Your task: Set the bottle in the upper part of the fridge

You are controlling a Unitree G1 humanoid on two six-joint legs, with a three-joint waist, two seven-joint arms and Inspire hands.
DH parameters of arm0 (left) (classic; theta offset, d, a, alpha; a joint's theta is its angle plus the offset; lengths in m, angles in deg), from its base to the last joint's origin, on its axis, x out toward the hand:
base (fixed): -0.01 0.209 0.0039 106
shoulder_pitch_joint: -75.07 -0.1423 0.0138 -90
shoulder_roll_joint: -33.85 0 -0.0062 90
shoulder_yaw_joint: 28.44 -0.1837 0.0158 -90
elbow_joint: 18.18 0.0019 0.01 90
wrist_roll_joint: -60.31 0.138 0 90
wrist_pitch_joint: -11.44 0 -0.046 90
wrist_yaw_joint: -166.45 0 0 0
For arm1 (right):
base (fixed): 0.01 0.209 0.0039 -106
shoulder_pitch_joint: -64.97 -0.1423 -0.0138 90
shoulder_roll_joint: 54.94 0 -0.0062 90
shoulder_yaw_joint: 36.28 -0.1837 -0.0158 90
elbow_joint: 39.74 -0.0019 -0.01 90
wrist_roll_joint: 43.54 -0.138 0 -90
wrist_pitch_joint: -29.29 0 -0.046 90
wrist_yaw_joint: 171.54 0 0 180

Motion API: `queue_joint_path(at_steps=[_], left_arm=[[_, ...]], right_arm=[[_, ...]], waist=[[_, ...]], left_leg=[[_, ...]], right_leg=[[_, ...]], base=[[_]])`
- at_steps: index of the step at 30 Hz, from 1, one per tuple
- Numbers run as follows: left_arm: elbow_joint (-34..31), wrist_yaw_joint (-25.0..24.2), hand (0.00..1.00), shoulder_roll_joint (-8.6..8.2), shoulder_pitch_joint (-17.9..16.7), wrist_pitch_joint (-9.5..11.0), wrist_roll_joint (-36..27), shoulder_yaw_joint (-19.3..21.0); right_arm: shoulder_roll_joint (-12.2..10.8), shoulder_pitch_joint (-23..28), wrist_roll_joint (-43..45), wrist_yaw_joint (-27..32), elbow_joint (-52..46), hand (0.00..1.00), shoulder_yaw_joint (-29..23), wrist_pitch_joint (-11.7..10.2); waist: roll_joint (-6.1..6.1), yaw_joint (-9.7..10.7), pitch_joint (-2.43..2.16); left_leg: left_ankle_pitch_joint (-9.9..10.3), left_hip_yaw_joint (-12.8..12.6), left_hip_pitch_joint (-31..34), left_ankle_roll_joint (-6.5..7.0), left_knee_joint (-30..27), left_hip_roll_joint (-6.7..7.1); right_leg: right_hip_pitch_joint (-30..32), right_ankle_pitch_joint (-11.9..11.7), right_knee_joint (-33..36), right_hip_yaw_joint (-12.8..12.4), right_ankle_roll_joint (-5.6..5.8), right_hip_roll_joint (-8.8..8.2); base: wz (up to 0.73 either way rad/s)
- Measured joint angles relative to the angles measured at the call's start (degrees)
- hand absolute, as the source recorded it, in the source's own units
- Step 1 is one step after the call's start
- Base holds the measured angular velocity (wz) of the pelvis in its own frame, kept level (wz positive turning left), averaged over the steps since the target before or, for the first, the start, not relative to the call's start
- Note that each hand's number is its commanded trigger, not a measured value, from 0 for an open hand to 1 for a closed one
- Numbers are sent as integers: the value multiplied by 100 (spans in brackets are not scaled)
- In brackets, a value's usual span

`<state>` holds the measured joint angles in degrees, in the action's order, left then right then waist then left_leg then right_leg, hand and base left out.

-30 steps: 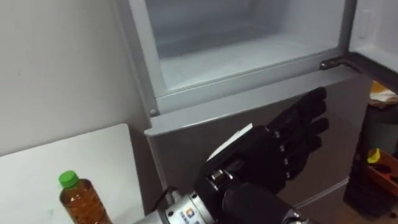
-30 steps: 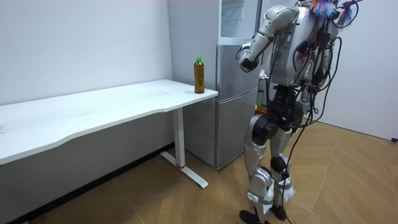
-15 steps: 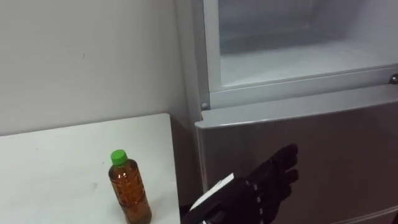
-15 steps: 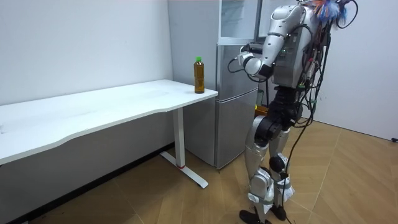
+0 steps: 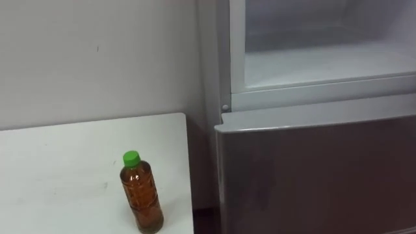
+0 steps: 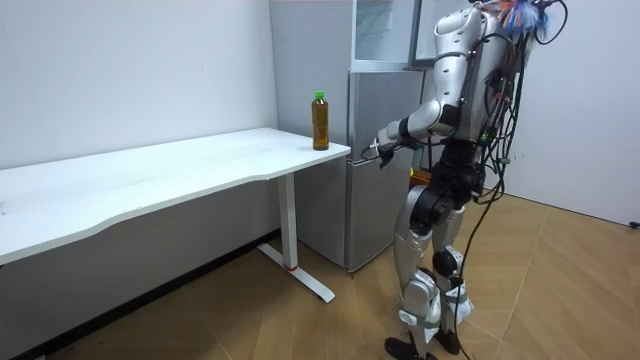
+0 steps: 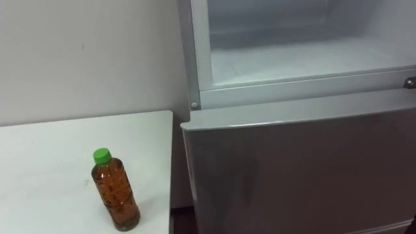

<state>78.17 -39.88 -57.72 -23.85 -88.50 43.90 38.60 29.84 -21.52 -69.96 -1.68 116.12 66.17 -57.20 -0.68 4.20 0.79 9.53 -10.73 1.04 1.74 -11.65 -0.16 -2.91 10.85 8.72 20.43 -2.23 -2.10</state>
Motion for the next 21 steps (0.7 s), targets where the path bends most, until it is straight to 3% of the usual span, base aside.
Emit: queue_joint_path(at_steps=[3, 7, 10, 15, 21], left_arm=[[588, 98, 0, -46, 12, 31, 205, 17], [1386, 299, 0, -108, -7, 220, 376, 28], [2057, 378, 0, -149, -20, 549, 504, 88], [3085, 687, 0, -226, -175, 799, 597, 558], [3988, 1065, 0, -273, -193, 1137, 564, 733]], right_arm=[[-2, 2, 0, 0, 0, 0, 7, -23], [-9, 129, 8, -7, -221, 0, 20, -109], [-5, 240, 18, -6, -242, 0, 20, -165], [-16, 344, 225, -13, -222, 0, -81, -320], [-32, 336, 196, -68, -100, 0, -77, -437]], waist=[[0, -16, -9], [18, -57, -33], [33, -190, -79], [53, -184, -78], [82, -213, -78]], left_leg=[[0, -24, -6, 0, -3, -2], [0, -39, -29, 0, 3, -3], [0, -99, -99, -1, 30, -8], [1, -120, -114, -1, 41, -15], [1, -168, -155, -1, 56, -19]], right_leg=[[3, 0, -1, -9, -1, 1], [-5, 6, 3, -26, -6, 5], [-30, 5, 7, -127, -7, 14], [-27, 7, 13, -150, -4, 14], [-47, 8, 27, -169, -3, 11]], base=[[-1], [-2], [-14], [-2], [-2]])
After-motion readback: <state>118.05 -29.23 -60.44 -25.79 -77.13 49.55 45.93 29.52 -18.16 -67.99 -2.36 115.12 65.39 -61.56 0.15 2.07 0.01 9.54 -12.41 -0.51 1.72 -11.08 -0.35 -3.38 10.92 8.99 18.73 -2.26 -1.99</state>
